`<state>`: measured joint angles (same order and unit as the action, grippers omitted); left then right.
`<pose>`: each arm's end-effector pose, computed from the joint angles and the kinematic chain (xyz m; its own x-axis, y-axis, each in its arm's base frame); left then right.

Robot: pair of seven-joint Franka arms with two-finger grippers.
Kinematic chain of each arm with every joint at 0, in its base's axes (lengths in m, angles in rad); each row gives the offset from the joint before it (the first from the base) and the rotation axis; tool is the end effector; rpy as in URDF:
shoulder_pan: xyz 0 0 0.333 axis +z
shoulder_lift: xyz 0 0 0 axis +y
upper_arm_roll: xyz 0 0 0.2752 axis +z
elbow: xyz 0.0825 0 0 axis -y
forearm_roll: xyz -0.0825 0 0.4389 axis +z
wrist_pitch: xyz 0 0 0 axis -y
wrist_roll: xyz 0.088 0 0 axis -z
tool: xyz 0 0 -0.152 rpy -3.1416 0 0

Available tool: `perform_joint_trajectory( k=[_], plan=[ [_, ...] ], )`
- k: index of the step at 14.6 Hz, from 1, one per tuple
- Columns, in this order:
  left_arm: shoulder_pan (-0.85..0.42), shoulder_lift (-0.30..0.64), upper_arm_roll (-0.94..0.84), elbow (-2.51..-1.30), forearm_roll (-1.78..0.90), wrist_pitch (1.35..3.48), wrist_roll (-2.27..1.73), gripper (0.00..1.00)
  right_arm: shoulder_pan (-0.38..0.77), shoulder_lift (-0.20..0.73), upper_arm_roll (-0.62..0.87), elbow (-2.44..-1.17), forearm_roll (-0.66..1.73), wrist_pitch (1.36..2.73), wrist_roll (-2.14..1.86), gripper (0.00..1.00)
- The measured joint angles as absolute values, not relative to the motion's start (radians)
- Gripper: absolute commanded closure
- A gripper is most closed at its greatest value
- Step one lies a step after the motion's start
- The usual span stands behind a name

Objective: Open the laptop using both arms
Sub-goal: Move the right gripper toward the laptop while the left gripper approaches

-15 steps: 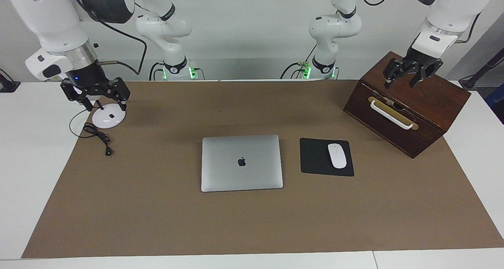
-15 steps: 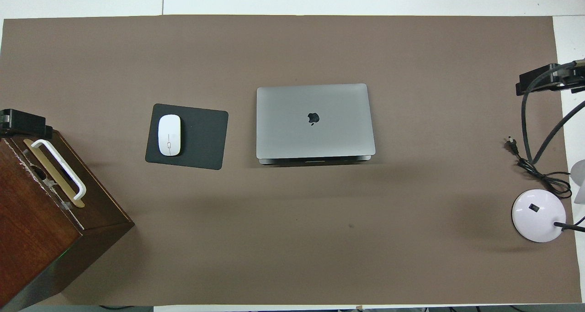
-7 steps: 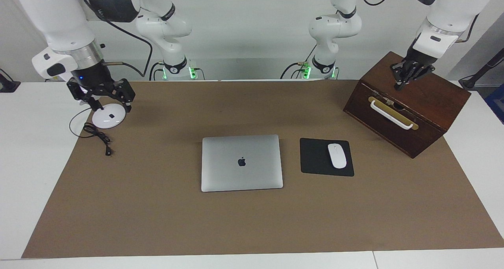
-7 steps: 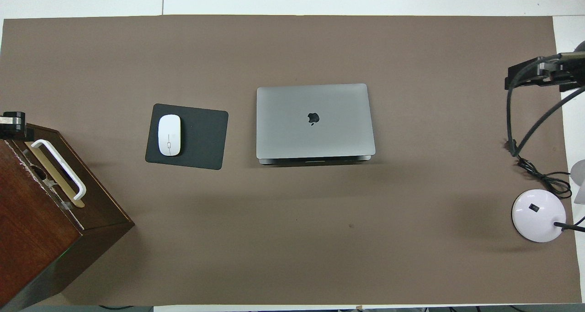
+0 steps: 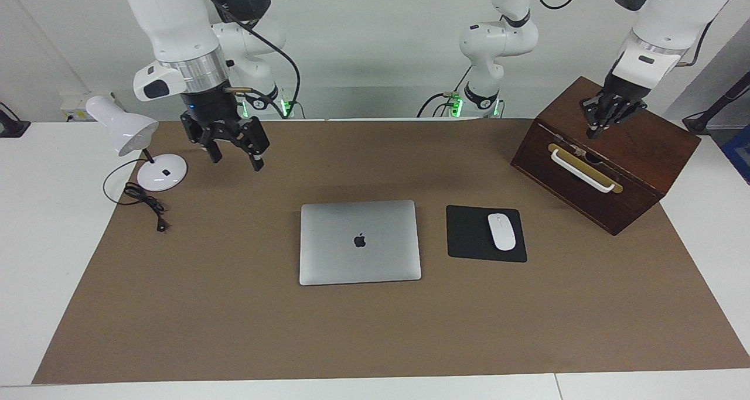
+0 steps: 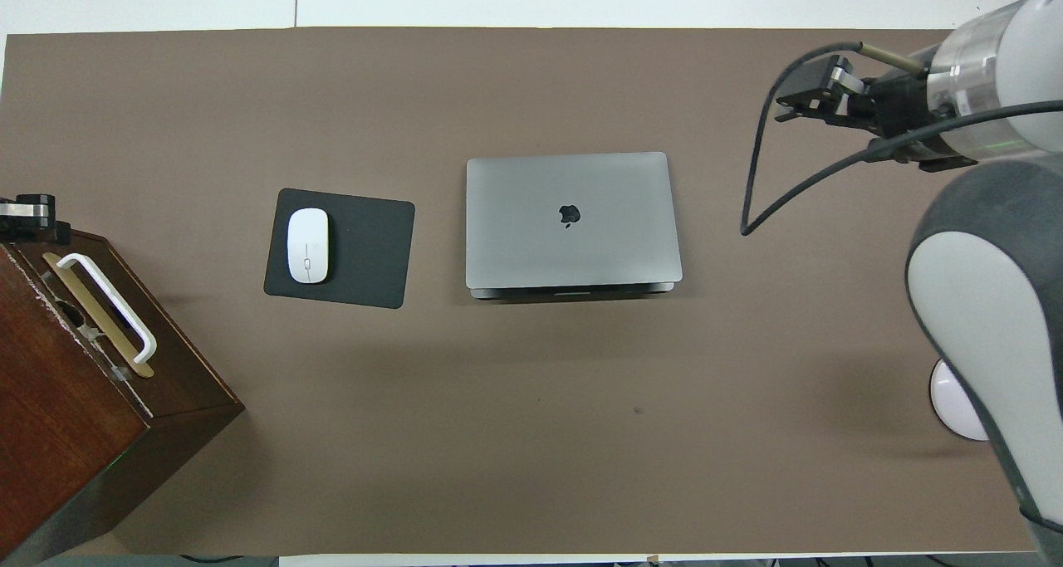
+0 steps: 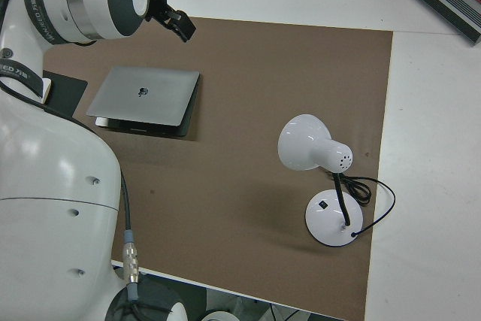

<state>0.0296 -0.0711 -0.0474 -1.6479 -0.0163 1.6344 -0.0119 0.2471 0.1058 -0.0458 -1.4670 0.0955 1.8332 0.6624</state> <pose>0.5986 -0.0137 0.5465 0.9983 -0.0049 0.0573 -0.0057 -0.9999 0.0136 0.6581 0.1476 0.5559 0.8727 -0.4657 0.1466 -0.4281 -0.8742 -0.2291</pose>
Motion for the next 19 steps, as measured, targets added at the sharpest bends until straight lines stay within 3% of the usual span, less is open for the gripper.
perform_joint_trajectory(
  k=[5, 8, 12, 16, 19],
  plan=[
    [-0.01, -0.141, -0.056, -1.845, -0.052, 1.854, -0.012, 1.0, 0.355, 0.202, -0.044, -1.482, 0.14, 2.215, 0.976, 0.0],
    [-0.039, -0.201, -0.057, -1.981, -0.057, 1.981, -0.012, 1.0, 0.364, 0.289, -0.043, -1.486, 0.217, 2.482, 1.021, 0.0],
    [-0.091, -0.258, -0.057, -2.11, -0.058, 2.114, -0.011, 1.0, 0.403, 0.346, -0.042, -1.497, 0.301, 2.74, 1.121, 0.0],
    [-0.163, -0.282, -0.058, -2.226, -0.058, 2.265, -0.011, 1.0, 0.442, 0.379, -0.041, -1.639, 0.303, 3.029, 1.168, 0.0],
    [-0.204, -0.293, -0.058, -2.318, -0.058, 2.382, -0.011, 1.0, 0.446, 0.386, -0.04, -1.754, 0.303, 3.142, 1.168, 0.0]
  ],
)
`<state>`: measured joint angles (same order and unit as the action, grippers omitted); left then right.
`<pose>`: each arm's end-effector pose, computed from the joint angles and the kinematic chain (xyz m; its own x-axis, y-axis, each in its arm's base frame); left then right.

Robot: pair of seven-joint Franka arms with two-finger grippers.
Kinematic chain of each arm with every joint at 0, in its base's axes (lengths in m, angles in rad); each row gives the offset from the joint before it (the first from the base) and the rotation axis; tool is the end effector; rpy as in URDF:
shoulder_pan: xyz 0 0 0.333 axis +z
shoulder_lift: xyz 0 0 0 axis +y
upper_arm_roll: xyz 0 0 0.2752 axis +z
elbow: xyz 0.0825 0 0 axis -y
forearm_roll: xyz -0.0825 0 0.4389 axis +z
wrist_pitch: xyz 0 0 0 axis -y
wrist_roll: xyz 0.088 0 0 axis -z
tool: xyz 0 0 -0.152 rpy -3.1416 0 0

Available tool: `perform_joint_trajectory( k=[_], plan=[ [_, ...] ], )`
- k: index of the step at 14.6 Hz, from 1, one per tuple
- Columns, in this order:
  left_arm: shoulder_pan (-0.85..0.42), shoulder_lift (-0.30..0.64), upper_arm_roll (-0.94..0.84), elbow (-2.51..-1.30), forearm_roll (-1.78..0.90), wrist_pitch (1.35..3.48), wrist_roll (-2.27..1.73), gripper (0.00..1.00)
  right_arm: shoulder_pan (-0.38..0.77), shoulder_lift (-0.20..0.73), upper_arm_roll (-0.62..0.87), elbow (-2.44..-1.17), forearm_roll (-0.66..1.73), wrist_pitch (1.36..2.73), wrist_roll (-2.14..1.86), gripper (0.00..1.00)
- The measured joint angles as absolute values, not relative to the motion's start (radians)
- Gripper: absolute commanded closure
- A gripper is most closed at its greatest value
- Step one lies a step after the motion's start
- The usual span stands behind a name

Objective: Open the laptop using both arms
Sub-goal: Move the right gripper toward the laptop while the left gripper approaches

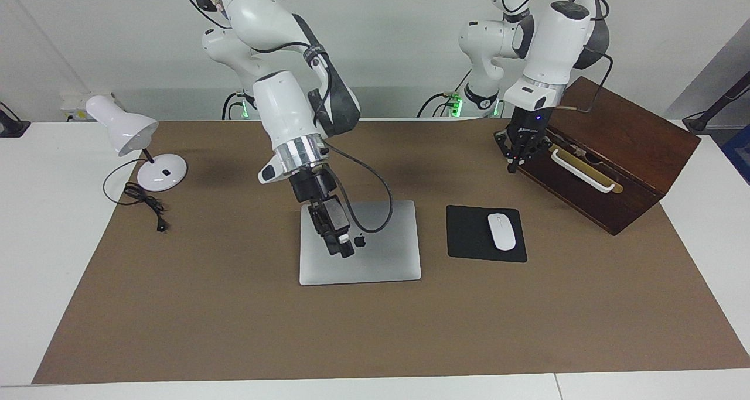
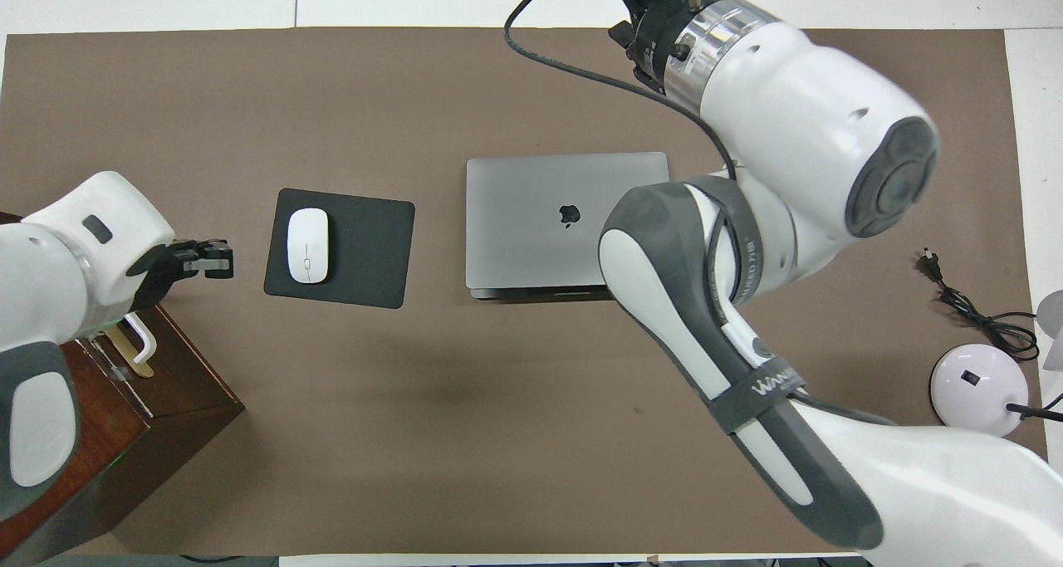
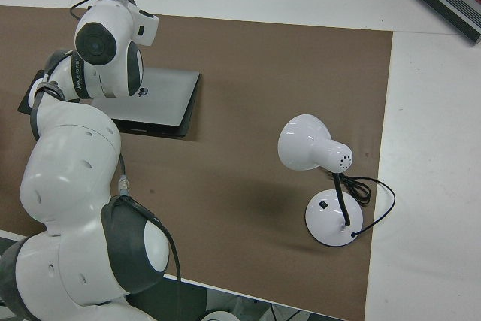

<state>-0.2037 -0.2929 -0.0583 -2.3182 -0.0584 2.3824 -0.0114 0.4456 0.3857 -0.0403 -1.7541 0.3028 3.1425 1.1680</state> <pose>0.5459 -0.1484 0.3898 0.9171 -0.1940 0.3482 -0.2211 -0.9744 0.0396 0.7145 0.2812 0.3796 0.4435 -0.8907 0.0994 -0.4465 -0.3158 -0.8372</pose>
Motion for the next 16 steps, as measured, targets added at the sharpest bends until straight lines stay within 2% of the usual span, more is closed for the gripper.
perform_joint_trajectory(
  k=[4, 11, 13, 16],
  plan=[
    [-0.259, -0.298, -0.058, -2.437, -0.058, 2.581, -0.011, 1.0, 0.487, 0.322, -0.039, -1.875, 0.304, 3.2, 1.188, 0.0],
    [-0.364, -0.292, -0.059, -2.622, -0.058, 2.884, -0.011, 1.0, 0.537, 0.007, -0.039, -2.214, 0.308, 3.163, 1.284, 0.0],
    [-0.389, -0.269, -0.059, -2.651, -0.058, 2.958, -0.011, 1.0, 0.546, -0.036, -0.039, -2.276, 0.309, 3.165, 1.294, 0.0],
    [-0.438, -0.203, -0.059, -2.68, -0.058, 3.089, -0.011, 1.0, 0.573, -0.046, -0.039, -2.334, 0.309, 3.227, 1.311, 0.0]
  ],
)
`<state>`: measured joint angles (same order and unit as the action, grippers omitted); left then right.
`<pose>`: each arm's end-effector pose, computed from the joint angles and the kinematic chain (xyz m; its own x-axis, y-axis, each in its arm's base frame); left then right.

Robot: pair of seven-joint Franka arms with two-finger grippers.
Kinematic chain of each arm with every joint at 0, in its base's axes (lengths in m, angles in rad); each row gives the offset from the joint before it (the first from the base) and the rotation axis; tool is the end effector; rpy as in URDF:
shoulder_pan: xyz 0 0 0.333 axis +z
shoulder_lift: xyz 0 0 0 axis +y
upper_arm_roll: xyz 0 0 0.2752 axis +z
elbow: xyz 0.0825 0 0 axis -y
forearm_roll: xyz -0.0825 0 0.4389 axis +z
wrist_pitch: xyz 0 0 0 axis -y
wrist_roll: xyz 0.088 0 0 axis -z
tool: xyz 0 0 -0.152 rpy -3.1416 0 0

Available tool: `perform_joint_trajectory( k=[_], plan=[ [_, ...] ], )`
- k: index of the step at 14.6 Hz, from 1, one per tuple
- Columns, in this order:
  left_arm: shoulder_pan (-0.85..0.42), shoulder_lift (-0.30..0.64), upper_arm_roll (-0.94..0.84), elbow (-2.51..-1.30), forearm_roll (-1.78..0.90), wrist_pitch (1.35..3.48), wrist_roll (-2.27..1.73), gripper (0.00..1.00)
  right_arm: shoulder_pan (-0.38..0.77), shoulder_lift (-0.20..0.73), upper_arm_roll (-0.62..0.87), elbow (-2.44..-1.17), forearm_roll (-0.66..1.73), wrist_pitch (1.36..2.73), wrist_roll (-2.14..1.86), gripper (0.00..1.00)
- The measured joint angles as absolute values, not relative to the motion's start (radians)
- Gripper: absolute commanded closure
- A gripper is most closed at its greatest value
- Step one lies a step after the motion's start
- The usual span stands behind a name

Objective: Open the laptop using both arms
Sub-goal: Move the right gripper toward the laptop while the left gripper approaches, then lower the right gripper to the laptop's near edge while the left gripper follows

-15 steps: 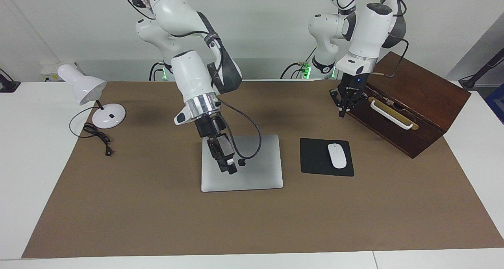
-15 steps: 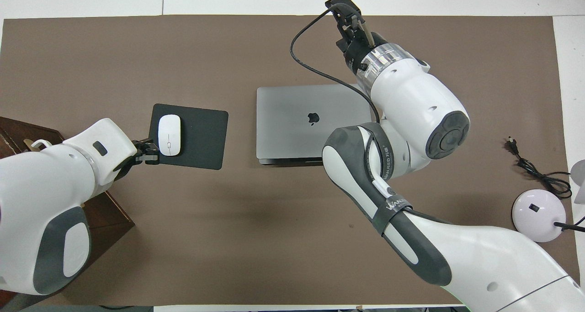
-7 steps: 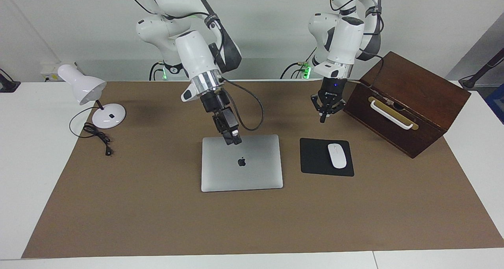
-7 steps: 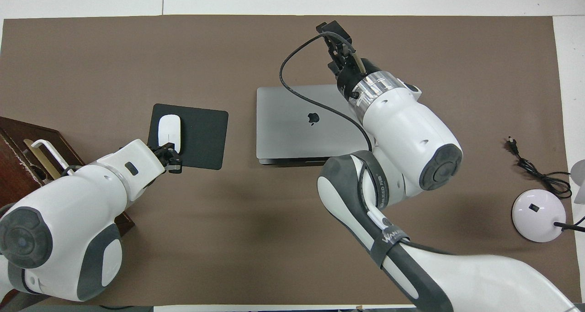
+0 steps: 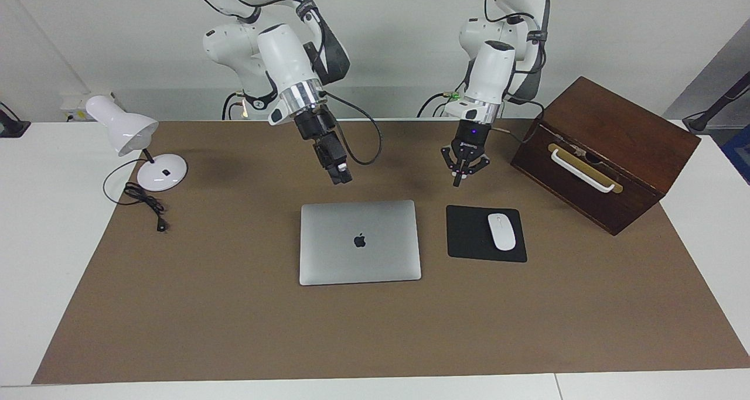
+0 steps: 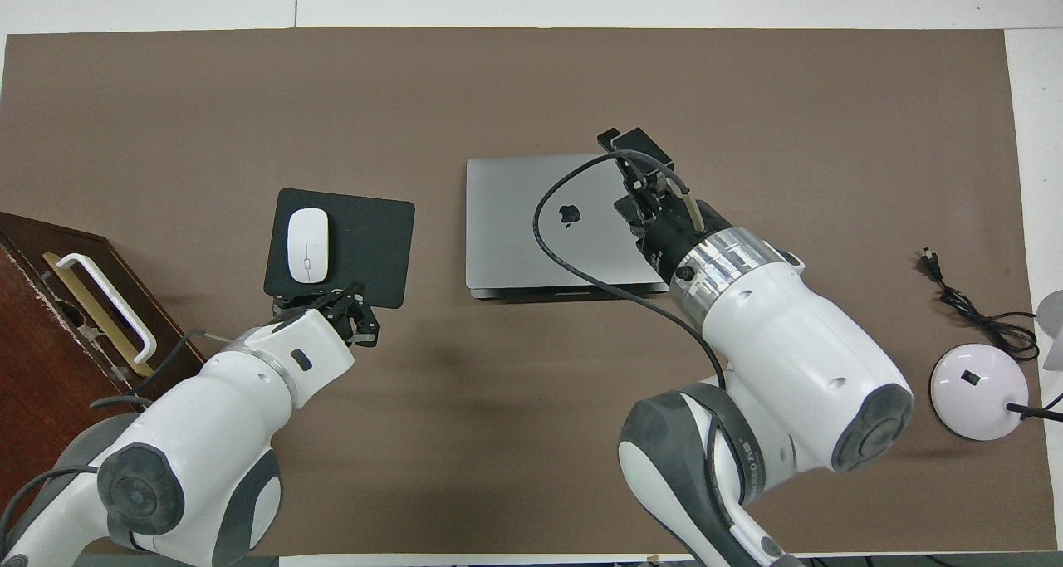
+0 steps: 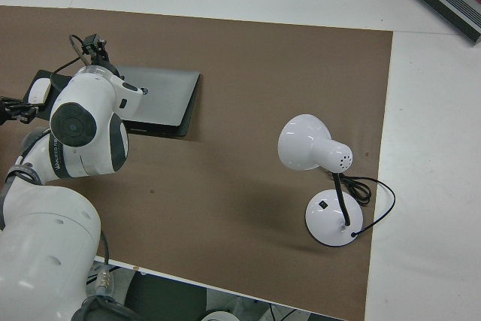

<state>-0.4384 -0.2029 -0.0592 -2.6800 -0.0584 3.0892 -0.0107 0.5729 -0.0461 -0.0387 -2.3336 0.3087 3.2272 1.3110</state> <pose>0.4601 -0.2428 0.2505 0.7478 -0.3344 0.5736 -0.4272 -0.9036 0.0302 0.5547 0.2926 0.3633 0.4660 -0.8844 -0.0249 -0.5343 -0.2589 -0.8047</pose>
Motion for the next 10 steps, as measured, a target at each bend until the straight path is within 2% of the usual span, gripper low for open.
perform_joint_trajectory(
  k=[5, 10],
  plan=[
    [-0.509, -0.077, -0.06, -2.691, -0.058, 3.259, -0.009, 1.0, 0.619, -0.032, -0.038, -2.402, 0.334, 3.354, 1.333, 0.0],
    [-0.547, -0.059, -0.059, -2.691, -0.058, 3.287, 0.019, 1.0, 0.691, 0.049, -0.038, -2.414, 0.421, 3.471, 1.333, 0.0]
  ],
)
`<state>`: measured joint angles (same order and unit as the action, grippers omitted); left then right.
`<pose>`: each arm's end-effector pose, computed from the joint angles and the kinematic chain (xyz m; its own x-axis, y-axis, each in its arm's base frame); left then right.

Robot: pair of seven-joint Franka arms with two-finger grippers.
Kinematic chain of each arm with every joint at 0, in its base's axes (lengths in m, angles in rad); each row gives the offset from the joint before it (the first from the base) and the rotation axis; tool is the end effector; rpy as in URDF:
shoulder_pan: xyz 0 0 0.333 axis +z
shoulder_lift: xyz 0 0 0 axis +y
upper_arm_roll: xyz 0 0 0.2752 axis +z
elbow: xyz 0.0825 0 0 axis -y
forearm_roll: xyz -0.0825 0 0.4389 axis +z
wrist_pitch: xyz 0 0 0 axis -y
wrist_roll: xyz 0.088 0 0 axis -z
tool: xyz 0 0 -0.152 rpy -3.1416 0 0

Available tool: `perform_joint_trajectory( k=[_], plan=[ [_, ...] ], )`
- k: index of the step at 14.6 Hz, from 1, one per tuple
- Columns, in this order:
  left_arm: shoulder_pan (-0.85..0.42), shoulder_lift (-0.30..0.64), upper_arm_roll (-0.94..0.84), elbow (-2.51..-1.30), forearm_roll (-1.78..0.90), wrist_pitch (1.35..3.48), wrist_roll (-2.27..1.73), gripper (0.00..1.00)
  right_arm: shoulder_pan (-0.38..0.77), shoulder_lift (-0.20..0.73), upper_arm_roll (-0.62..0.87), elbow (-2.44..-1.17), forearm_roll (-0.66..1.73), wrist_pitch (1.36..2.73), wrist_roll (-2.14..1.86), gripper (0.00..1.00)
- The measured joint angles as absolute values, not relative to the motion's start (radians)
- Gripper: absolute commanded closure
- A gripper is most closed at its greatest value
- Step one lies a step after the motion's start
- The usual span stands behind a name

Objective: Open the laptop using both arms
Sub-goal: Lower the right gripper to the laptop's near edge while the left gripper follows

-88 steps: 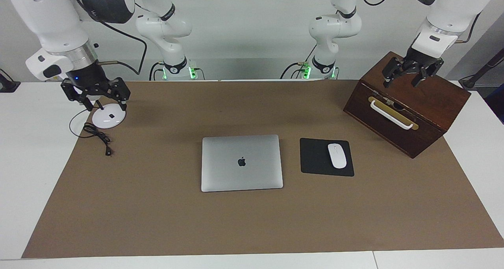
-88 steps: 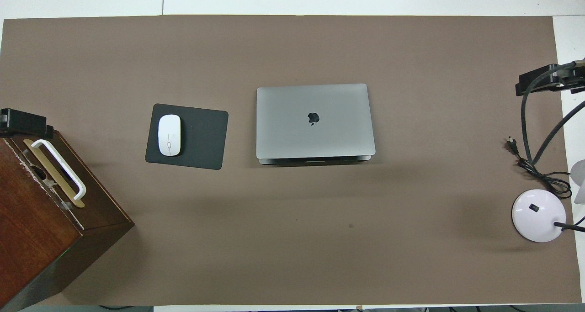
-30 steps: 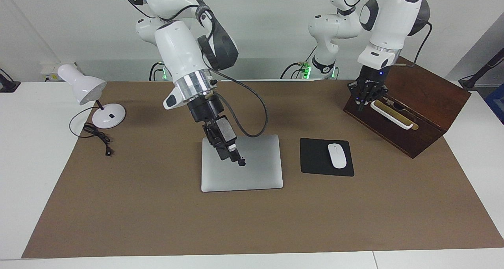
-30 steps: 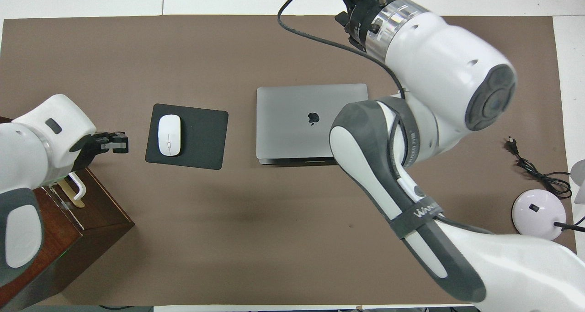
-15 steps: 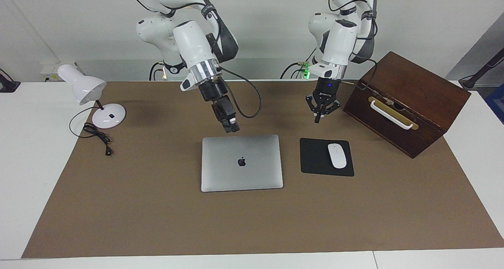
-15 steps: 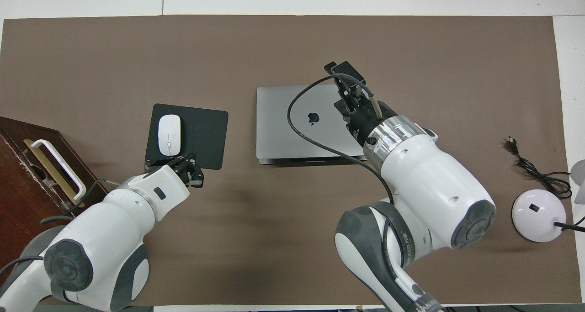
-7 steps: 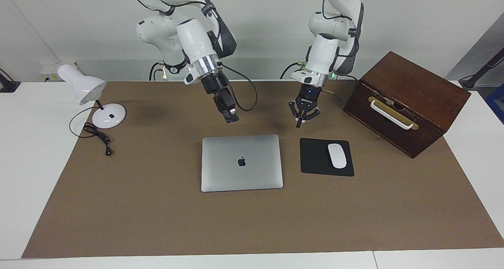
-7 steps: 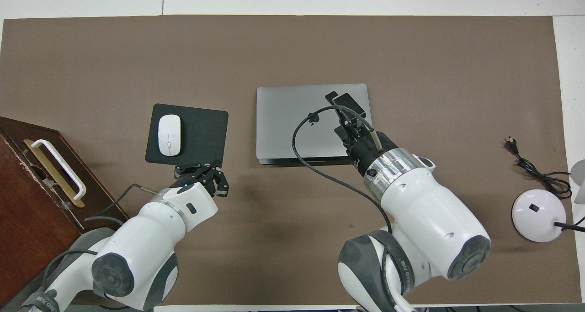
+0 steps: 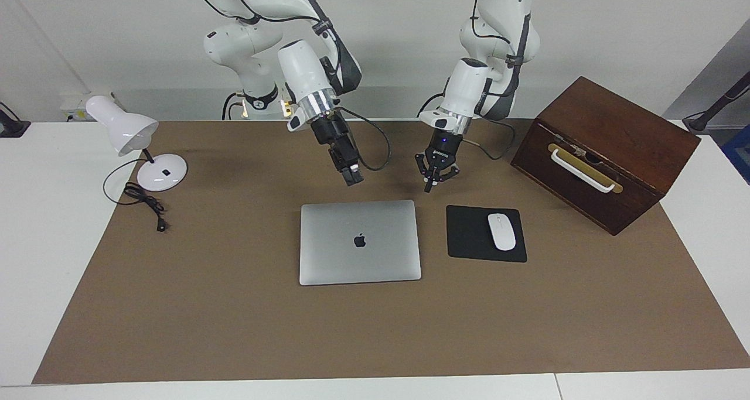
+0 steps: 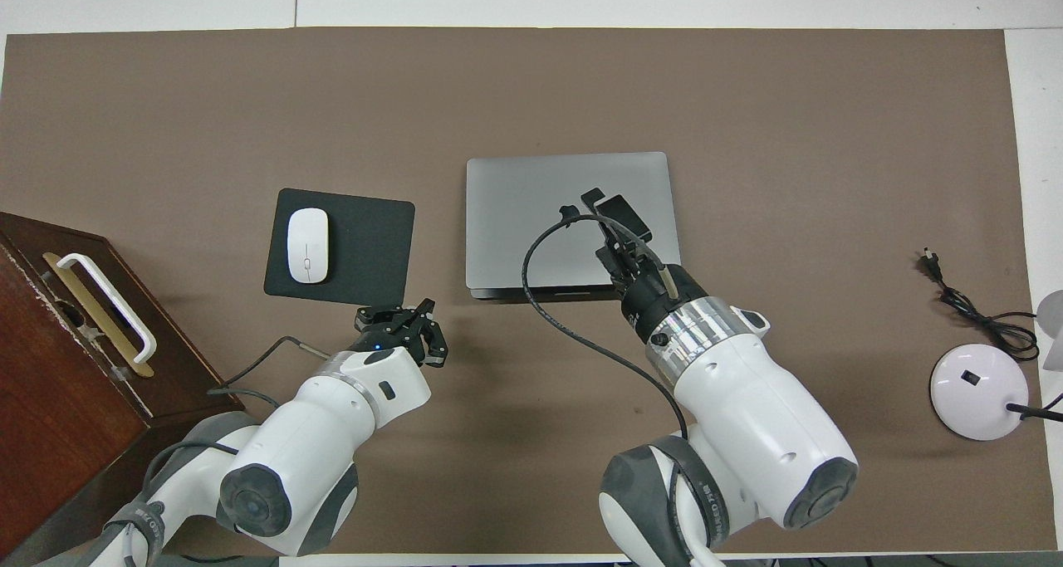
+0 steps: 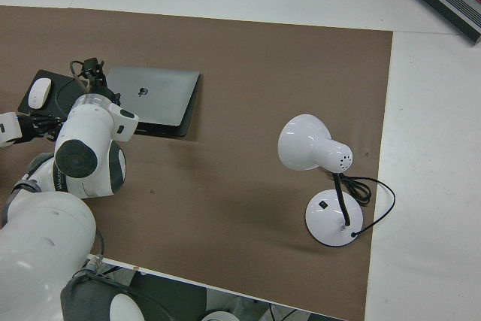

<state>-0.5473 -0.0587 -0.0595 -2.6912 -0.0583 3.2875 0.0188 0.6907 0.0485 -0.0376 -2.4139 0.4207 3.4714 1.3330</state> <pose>0.4265 -0.2877 0.2025 0.6720 -0.4216 0.6088 -0.5402 -0.8414 0.0135 0.5111 0.3229 0.3006 0.4369 -0.8975 -0.0604 -0.5177 -0.1959 -0.8329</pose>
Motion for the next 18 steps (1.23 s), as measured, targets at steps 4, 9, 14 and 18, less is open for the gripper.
perform_joint_trajectory(
  k=[4, 9, 14, 18],
  plan=[
    [-0.579, -0.001, -0.06, -2.696, -0.058, 3.388, 0.021, 1.0, 0.731, 0.073, -0.038, -2.412, 0.482, 3.48, 1.333, 0.0],
    [-0.586, 0.105, -0.06, -2.695, -0.058, 3.483, 0.023, 1.0, 0.763, 0.085, -0.037, -2.413, 0.556, 3.48, 1.333, 0.0],
    [-0.586, 0.109, -0.06, -2.674, -0.058, 3.485, 0.024, 1.0, 0.792, 0.109, -0.037, -2.413, 0.605, 3.48, 1.333, 0.0],
    [-0.586, 0.125, -0.06, -2.649, -0.058, 3.485, 0.024, 1.0, 0.792, 0.129, -0.039, -2.413, 0.608, 3.48, 1.333, 0.0]
  ],
)
